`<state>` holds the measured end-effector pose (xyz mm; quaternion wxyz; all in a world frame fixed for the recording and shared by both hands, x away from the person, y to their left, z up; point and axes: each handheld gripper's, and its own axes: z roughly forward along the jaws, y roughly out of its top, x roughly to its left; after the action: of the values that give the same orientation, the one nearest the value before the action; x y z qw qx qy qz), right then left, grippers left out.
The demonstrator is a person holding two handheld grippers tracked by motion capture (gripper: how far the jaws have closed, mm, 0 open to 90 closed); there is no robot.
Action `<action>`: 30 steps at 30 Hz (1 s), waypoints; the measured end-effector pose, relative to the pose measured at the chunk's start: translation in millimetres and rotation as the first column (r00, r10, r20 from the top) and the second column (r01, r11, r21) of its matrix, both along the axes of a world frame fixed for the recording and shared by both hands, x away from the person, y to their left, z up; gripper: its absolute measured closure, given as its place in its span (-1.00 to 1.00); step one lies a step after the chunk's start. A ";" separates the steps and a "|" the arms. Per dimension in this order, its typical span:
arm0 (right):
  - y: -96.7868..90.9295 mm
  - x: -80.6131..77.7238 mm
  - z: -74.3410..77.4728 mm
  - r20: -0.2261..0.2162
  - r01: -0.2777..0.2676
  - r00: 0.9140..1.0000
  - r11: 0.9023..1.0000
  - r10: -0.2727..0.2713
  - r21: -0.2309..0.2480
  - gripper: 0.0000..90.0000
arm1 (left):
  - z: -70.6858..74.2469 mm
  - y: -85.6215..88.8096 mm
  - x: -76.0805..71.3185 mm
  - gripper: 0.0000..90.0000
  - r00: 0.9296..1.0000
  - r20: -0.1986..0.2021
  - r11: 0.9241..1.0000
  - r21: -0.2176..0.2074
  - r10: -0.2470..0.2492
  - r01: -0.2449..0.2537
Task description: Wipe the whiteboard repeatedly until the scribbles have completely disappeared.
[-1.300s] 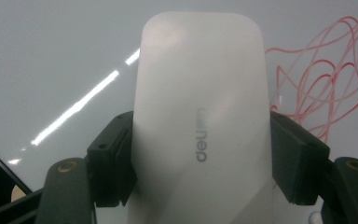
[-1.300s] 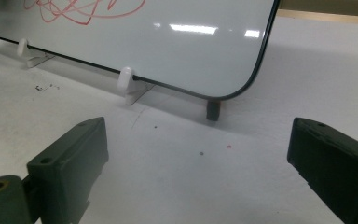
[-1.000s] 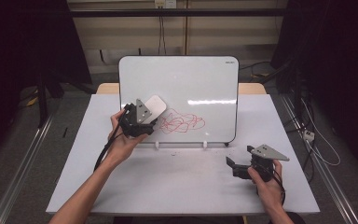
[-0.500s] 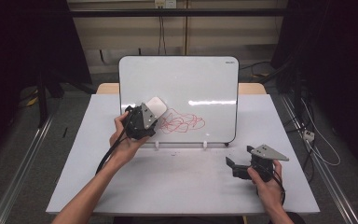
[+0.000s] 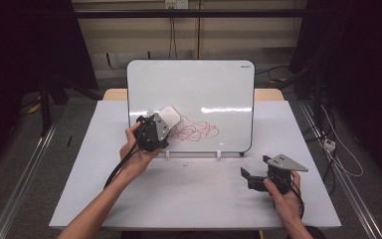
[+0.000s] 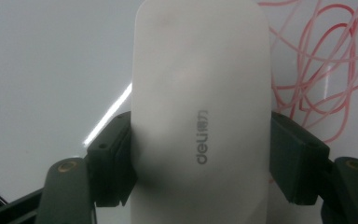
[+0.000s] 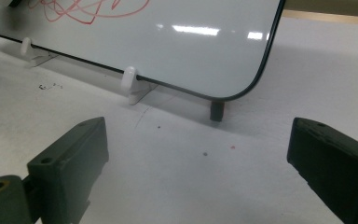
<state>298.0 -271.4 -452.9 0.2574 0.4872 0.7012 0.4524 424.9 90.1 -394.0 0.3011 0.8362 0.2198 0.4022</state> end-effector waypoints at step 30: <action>1.2 0.2 0.9 0.003 -0.004 1.000 1.000 0.004 -0.002 -0.89 | -11.1 -10.5 -11.3 -0.31 0.999 -0.032 0.999 0.017 -0.028 0.029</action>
<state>298.1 -270.2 -451.9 0.2581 0.4850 0.7023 0.4527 413.6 79.6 -405.1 0.2959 0.8480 0.2093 0.3866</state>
